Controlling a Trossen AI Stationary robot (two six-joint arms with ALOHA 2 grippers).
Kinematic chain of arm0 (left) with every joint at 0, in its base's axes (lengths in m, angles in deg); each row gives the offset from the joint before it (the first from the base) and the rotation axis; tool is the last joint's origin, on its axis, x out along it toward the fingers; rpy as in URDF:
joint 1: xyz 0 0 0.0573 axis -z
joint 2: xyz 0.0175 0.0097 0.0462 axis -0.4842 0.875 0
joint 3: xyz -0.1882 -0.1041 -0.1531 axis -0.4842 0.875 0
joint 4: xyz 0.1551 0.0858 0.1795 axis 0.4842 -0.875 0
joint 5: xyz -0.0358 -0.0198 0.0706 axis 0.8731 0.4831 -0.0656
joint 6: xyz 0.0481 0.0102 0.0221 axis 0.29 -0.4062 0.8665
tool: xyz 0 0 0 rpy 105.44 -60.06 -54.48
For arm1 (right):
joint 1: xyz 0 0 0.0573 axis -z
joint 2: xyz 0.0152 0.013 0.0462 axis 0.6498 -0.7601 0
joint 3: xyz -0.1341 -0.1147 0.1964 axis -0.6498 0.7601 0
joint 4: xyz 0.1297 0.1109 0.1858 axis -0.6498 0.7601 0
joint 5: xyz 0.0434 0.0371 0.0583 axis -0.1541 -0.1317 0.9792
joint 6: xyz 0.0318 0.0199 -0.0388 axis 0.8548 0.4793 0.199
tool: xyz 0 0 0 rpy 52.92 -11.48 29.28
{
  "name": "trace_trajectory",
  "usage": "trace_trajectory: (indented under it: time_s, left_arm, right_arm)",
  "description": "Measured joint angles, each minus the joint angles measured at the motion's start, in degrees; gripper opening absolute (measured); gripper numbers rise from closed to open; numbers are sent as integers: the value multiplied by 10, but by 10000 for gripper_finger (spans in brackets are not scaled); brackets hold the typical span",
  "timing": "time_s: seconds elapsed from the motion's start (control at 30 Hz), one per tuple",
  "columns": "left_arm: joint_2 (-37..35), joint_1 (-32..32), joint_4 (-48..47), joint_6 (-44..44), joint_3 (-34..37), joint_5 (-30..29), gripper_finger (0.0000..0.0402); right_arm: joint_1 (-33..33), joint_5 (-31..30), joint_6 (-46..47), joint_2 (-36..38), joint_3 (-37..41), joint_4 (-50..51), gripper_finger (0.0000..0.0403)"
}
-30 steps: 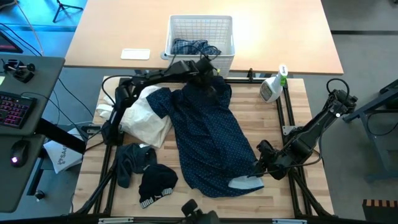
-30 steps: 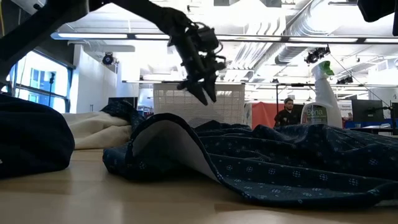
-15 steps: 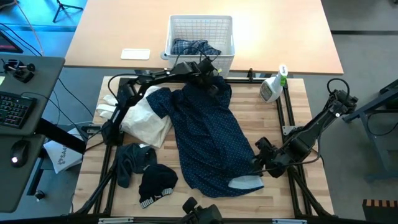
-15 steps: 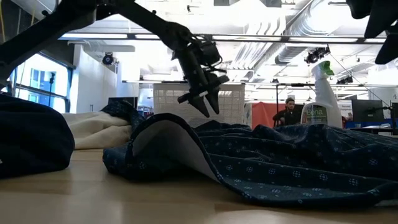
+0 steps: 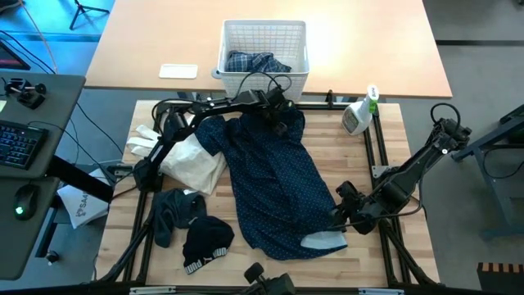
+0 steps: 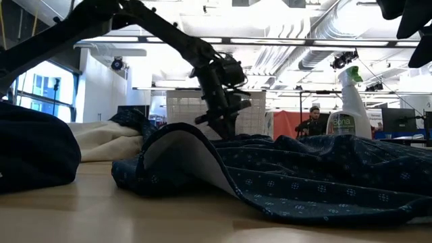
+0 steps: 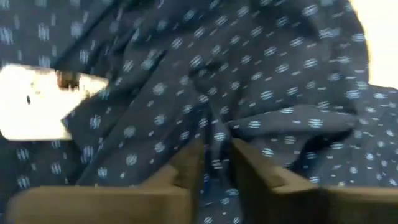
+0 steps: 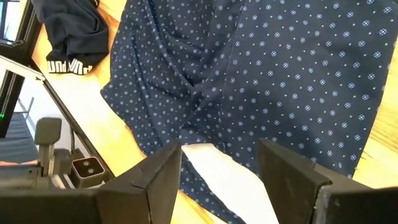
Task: Fold laundry
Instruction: Fold the navy blue polo shirt
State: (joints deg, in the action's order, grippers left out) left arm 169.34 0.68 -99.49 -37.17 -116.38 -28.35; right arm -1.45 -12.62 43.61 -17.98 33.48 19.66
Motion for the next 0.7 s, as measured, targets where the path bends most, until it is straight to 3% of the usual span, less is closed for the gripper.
trace_trajectory:
  time_s: [0.1,0.27,0.47,0.7]
  left_arm:
    - [-7,5,-1,36,-1,-2,12]
    - [-58,23,41,83,0,-22,2]
    - [-133,62,137,181,-1,-92,1]
    - [-143,76,227,289,-1,-163,0]
  right_arm:
    - [0,-3,20,0,0,-6,206]
    - [0,-13,38,0,0,-6,206]
    - [10,-22,39,-3,0,-3,206]
    - [20,-36,29,-8,0,-3,206]
